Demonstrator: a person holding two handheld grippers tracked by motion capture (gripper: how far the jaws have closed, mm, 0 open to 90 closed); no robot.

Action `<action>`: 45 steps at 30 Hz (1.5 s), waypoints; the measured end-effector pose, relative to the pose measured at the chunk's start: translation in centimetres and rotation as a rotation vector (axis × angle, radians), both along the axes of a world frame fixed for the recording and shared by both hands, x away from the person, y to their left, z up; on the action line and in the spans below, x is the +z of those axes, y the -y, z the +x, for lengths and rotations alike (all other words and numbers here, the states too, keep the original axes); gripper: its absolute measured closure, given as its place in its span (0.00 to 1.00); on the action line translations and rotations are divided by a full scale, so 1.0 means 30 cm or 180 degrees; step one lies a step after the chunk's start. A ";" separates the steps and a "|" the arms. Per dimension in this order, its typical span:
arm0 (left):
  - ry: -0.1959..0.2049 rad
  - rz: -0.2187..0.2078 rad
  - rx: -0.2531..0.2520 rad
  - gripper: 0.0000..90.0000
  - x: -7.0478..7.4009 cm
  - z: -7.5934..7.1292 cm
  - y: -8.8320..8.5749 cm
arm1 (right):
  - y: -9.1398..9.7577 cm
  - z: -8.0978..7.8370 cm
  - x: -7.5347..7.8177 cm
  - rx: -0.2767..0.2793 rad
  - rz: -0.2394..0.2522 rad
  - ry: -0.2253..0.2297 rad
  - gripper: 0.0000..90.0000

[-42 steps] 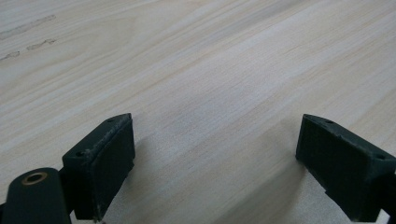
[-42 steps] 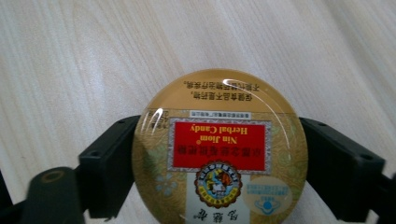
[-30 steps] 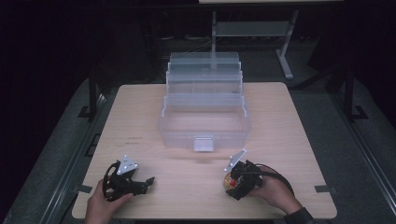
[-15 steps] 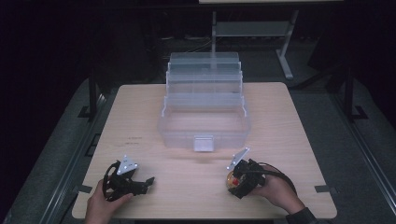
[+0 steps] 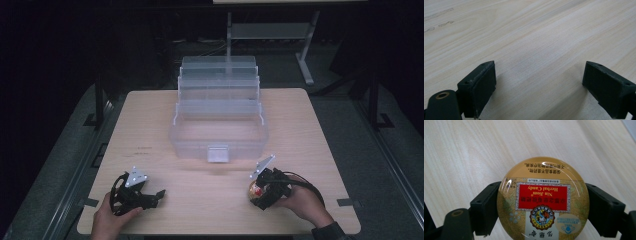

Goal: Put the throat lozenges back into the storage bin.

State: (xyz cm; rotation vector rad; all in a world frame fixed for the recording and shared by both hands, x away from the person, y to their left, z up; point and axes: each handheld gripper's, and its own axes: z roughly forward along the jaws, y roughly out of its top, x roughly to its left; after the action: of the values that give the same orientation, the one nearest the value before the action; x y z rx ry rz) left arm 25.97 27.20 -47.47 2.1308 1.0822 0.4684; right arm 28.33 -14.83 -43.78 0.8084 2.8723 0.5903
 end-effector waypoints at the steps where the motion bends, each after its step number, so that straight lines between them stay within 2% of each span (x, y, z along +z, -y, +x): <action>1: 0.0000 -0.0001 0.0000 0.12 0.000 0.000 0.000 | 0.003 0.001 0.002 -0.0013 0.0010 -0.0005 0.22; 18: 0.0000 0.0001 0.0000 0.12 0.000 0.000 0.000 | 0.074 0.020 0.041 -0.0201 0.0071 0.0035 0.22; 23: 0.0000 0.0000 0.0000 0.12 0.000 0.000 0.000 | 0.104 0.030 0.059 -0.0267 0.0086 0.0084 0.22; 36: 0.0000 0.0001 0.0000 0.12 0.000 0.000 0.000 | 0.147 0.053 0.109 -0.0410 0.0161 0.0159 0.22; 45: 0.0000 -0.0001 0.0000 0.12 0.000 0.000 0.000 | 0.164 0.069 0.134 -0.0448 0.0191 0.0203 0.22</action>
State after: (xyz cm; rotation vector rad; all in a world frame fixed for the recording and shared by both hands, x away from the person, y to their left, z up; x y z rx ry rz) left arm 25.97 27.20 -47.47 2.1305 1.0821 0.4683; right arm 30.40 -19.74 -39.75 0.9726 2.7245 0.6747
